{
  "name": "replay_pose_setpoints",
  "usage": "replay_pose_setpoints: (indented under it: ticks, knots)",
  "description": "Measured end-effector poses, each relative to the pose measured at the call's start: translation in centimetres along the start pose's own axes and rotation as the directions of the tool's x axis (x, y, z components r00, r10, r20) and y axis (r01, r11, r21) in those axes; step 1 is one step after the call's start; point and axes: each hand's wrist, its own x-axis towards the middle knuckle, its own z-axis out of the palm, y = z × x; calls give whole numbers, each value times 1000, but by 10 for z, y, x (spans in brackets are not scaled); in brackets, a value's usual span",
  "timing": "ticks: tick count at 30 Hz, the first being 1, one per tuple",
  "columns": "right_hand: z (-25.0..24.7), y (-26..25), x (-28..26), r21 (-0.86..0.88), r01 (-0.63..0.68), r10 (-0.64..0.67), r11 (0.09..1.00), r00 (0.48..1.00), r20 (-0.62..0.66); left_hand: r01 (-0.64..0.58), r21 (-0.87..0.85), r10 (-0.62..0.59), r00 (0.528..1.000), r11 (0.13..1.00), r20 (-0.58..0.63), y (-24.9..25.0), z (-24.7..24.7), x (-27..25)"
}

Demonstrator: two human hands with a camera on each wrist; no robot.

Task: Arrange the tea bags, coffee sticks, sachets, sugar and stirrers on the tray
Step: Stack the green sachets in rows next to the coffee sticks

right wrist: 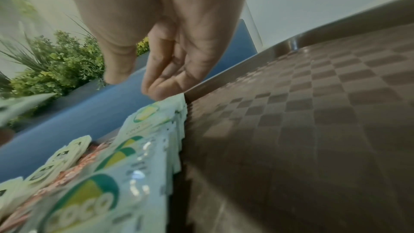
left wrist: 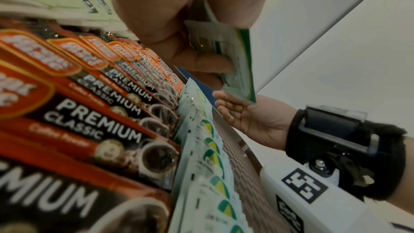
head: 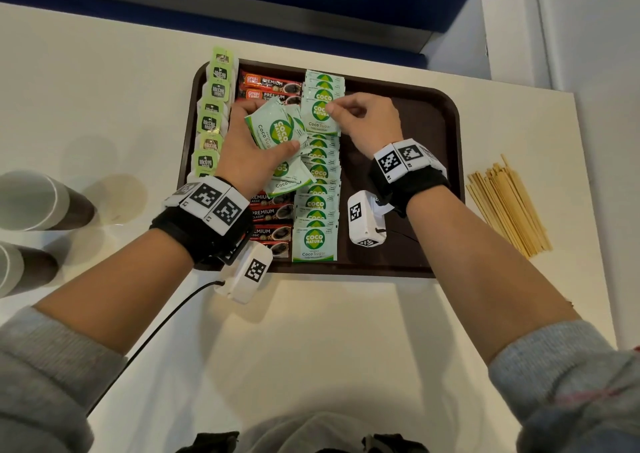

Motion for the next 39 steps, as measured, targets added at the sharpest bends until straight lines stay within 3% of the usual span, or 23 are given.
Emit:
replay_pose_setpoints:
  ticks: [7, 18, 29, 35, 39]
  knots:
    - [9, -23, -21, 122, 36, -61, 992, 976, 211, -24, 65, 20, 998, 998, 55, 3, 6, -9]
    - [10, -25, -27, 118, 74, -101, 990, 964, 246, -37, 138, 31, 998, 990, 48, 1, 0, -13]
    - [-1, -27, -29, 121, 143, -180, 982, 893, 413, -33, 174, 35, 999, 984, -9, -1, -4, -13]
    - [-1, -28, -23, 136, 120, -159, 984, 928, 337, -50, 188, 47, 999, 981, 21, 0, -2, -11]
    - [-2, -22, -20, 38, 83, -90, 996, 963, 255, -50, 138, 48, 999, 989, 12, 1, -3, -11]
